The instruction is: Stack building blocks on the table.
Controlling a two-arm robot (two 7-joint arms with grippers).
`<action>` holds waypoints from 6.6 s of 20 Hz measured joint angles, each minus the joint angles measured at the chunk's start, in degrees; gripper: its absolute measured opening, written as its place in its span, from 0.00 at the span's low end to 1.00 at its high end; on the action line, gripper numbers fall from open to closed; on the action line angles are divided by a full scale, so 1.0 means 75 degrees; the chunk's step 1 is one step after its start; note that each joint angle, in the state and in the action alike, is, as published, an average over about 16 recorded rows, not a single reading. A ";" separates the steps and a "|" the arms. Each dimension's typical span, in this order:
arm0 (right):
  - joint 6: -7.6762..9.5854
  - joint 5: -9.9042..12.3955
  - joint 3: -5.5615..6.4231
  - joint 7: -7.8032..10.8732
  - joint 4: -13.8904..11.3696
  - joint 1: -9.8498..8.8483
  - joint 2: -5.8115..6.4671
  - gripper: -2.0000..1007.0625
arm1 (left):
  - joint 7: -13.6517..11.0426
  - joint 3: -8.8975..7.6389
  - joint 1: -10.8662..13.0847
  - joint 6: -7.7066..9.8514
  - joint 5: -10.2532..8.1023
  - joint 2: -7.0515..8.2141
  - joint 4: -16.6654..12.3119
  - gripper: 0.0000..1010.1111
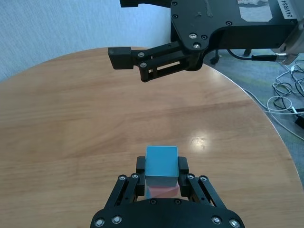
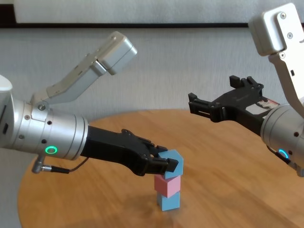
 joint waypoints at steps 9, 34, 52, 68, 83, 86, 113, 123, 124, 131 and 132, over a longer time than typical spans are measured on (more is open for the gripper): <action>0.0000 0.0000 0.0000 0.0000 0.0000 0.0000 0.0000 1.00 | 0.0054 -0.0028 0.0047 -0.0014 -0.0059 0.0005 -0.0012 0.40; 0.0000 0.0000 0.0000 0.0000 0.0000 0.0000 0.0000 1.00 | 0.0066 -0.0058 0.0091 -0.0085 -0.0083 0.0038 -0.0030 0.40; 0.0000 0.0000 0.0000 0.0000 0.0000 0.0000 0.0000 1.00 | 0.0072 -0.0060 0.0089 -0.0099 -0.0072 0.0040 -0.0037 0.62; 0.0005 0.0085 0.0031 0.0128 -0.0057 -0.0035 0.0000 1.00 | 0.1735 -0.0629 0.0824 -0.0403 0.0431 0.0314 -0.1395 0.98; 0.0001 0.1108 0.0624 0.0882 -0.1372 -0.1028 0.0055 1.00 | 0.4169 -0.1801 0.1967 -0.1107 0.0963 -0.0165 -0.1964 0.99; 0.0090 0.1226 0.0759 0.0905 -0.1677 -0.1286 0.0104 1.00 | 0.4453 -0.1927 0.2057 -0.1178 0.1052 -0.0309 -0.1932 0.99; 0.0539 0.1692 0.1300 0.1138 -0.2551 -0.2166 0.0624 1.00 | 0.4817 -0.2082 0.2122 -0.0370 0.1702 -0.1199 -0.1692 0.99; 0.0492 0.1842 0.1317 0.1233 -0.2502 -0.2152 0.0644 1.00 | 0.4619 -0.1991 0.2009 -0.0176 0.1858 -0.1211 -0.1595 0.99; 0.0494 0.1847 0.1317 0.1235 -0.2500 -0.2149 0.0645 1.00 | 0.4607 -0.1983 0.1998 -0.0185 0.1859 -0.1209 -0.1580 0.99; 0.0491 0.1831 0.1313 0.1228 -0.2492 -0.2143 0.0643 1.00 | 0.4646 -0.1987 0.2005 -0.0198 0.1849 -0.1202 -0.1588 0.99; 0.0490 0.1828 0.1312 0.1227 -0.2492 -0.2142 0.0642 1.00 | 0.4651 -0.1989 0.2008 -0.0198 0.1847 -0.1201 -0.1592 0.99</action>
